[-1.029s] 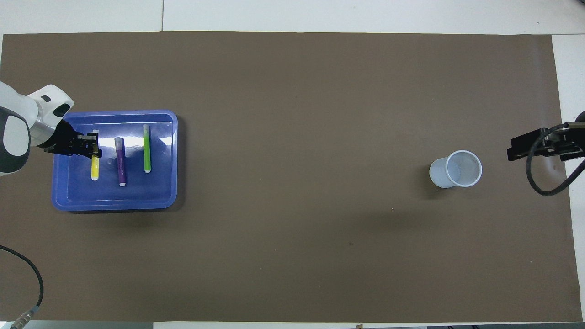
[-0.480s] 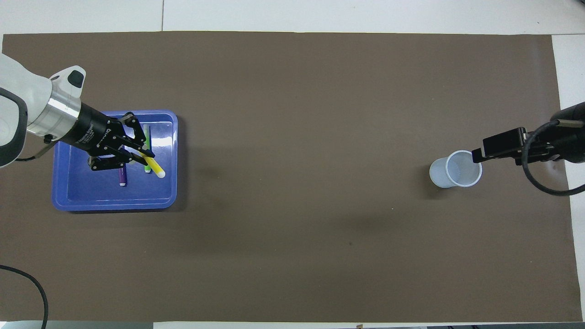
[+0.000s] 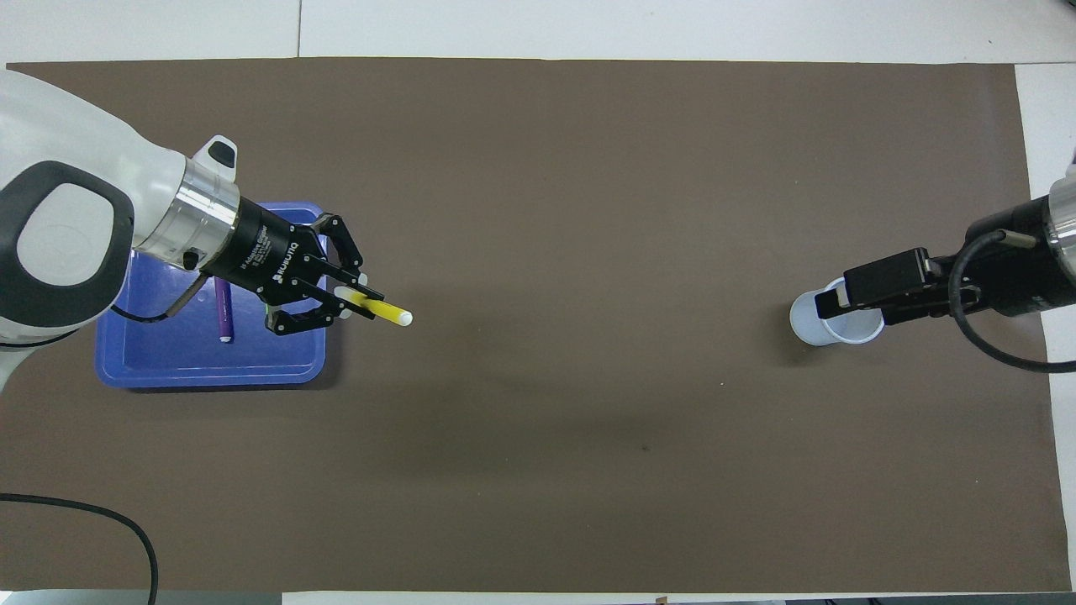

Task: Transfer and insert pens with both arms
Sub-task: 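Lift the yellow pen with the left gripper while the right gripper approaches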

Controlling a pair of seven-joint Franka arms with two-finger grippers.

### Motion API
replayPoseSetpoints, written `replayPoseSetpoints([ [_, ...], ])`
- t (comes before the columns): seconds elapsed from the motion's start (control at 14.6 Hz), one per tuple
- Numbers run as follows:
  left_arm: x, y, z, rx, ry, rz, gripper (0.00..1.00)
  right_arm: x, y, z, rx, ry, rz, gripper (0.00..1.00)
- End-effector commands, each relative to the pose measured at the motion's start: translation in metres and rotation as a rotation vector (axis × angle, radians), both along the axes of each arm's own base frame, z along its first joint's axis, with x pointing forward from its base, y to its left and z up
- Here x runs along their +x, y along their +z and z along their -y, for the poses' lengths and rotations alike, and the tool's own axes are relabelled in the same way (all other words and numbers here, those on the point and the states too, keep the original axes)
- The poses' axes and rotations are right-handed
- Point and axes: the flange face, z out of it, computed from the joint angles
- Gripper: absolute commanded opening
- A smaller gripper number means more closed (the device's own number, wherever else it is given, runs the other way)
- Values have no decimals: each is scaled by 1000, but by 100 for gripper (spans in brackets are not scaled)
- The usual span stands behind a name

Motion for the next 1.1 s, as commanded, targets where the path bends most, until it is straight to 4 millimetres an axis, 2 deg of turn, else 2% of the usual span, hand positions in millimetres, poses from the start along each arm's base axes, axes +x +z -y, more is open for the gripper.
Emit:
replayPoseSetpoints([
  [0.0,-29,-5,32,-46,134,-46,0,-8,0,-7,28,-51,18,100],
  [0.21,-46,-11,44,-138,293,-128,0,-8,2,-50,19,-66,12,100],
  [0.34,-60,-11,57,-132,434,-138,0,-7,-4,-72,14,-82,51,100],
  [0.48,-78,-13,66,-174,519,-146,0,-14,-9,-102,10,-102,68,100],
  [0.69,-83,-15,65,-206,578,-174,0,-14,-16,-130,32,-203,60,100],
  [0.82,-82,-14,66,-212,596,-196,0,-9,-28,-150,30,-215,75,100],
  [1.03,-84,-14,69,-215,600,-199,0,-5,-37,-171,30,-220,106,100],
])
